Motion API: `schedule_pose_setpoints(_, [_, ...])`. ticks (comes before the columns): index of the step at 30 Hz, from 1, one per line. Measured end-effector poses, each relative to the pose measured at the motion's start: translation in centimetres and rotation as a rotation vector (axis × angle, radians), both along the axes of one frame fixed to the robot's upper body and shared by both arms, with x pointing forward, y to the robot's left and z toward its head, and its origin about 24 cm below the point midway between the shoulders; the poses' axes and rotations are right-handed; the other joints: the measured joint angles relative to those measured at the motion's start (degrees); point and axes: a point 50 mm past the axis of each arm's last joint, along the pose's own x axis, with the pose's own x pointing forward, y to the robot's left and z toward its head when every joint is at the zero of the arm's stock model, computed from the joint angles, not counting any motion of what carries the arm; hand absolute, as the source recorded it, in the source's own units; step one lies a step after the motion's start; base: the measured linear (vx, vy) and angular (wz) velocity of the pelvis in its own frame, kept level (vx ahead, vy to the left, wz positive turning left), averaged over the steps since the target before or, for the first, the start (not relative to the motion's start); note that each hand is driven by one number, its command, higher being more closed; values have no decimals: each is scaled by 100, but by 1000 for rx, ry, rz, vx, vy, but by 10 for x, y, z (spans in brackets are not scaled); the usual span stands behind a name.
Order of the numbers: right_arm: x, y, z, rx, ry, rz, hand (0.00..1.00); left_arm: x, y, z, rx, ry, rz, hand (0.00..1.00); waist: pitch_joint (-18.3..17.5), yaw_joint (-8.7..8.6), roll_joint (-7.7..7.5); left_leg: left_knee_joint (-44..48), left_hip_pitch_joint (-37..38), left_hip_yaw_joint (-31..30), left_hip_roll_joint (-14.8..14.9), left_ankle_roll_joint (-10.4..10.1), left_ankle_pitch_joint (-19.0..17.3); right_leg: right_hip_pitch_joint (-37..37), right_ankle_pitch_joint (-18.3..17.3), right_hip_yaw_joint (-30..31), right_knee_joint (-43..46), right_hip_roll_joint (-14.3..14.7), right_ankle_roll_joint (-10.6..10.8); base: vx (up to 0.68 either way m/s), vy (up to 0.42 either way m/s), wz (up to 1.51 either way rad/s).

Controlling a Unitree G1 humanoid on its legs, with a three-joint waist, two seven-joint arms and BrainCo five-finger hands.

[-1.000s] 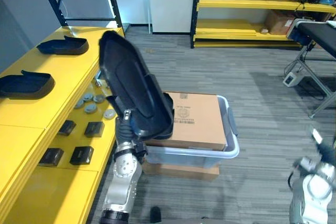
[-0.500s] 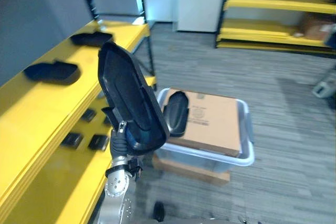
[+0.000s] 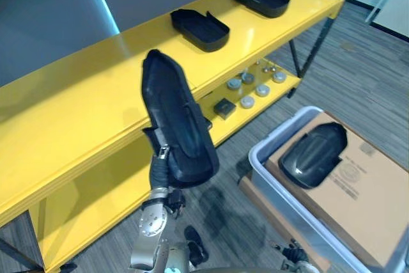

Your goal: Walk over and take plastic housings, then place them on the shelf

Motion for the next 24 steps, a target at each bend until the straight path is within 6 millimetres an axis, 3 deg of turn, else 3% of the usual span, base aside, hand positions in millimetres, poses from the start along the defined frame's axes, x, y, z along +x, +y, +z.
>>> schedule_pose_setpoints(3, [13, 8, 6, -7, -56, 74, 0, -1, 11, -7, 13, 32, 53, 100, 66, -72, 105, -287, 620, -281, 7, -147, -27, -731, -578, 797, -262, 586, 69, 369, 1, 56])
schedule_pose_setpoints(5, [20, 11, 11, -12, -95, 96, 0, -1, 11, -6, 23, 26, 59, 100, 74, -190, 137, -304, 743, -608, 14, -219, -57, -1239, -618, 1546, -926, 1067, 226, 347, -125, 107])
schedule_pose_setpoints(6, [22, 10, 13, -16, -108, 97, 0, 1, 10, -5, 33, 25, 58, 100, 51, -234, 99, -231, 775, -900, 9, -375, -113, -1521, -417, 2169, -1634, 1423, 515, 303, -162, 120])
schedule_pose_setpoints(7, [21, 10, 12, -18, -105, 96, 0, 1, 10, -6, 37, 27, 60, 100, 24, -226, 39, -182, 796, -1005, -14, -480, -165, -1540, -103, 2287, -2031, 1486, 548, 348, -225, 147])
schedule_pose_setpoints(8, [17, 12, 11, -9, -100, 103, 0, 1, 13, -9, 54, 39, 65, 100, 42, -221, -99, -63, 852, -1301, -115, -671, -305, -1532, 935, 2374, -2296, 1436, 446, 261, -229, 98])
schedule_pose_setpoints(10, [20, 2, 13, -35, -104, 119, 0, -3, 8, -15, 20, 69, 75, 100, -56, -150, 168, -40, 805, -1488, 137, -786, -346, -1424, 877, 2125, -2396, 1569, 374, 275, -239, 68])
schedule_pose_setpoints(11, [23, 0, 14, -39, -113, 126, 0, -3, 5, -14, 3, 57, 77, 100, -109, -22, 356, -142, 765, -1669, 251, -931, -273, -1374, 827, 1899, -2569, 1668, 290, 240, -191, 51])
schedule_pose_setpoints(14, [21, 0, 13, -35, -106, 127, 0, -1, -1, -11, -7, 42, 58, 100, -97, -32, 397, -678, 900, -1915, 317, -1103, 69, -1224, 808, 1538, -2683, 1724, 190, 135, -161, 55])
schedule_pose_setpoints(18, [22, 3, 13, -31, -108, 126, 0, 3, -1, -10, 5, 35, 45, 100, -84, -40, 343, -1101, 1112, -2005, 327, -1119, 284, -972, 840, 1364, -2929, 1781, 110, 19, -78, 24])
schedule_pose_setpoints(24, [24, 13, 12, -38, -100, 177, 0, 3, 5, -13, 45, 46, 45, 100, -105, -51, 309, -1309, 1030, -2047, 258, -992, 491, -634, 1480, 1294, -3964, 1810, 168, -75, 40, 5])
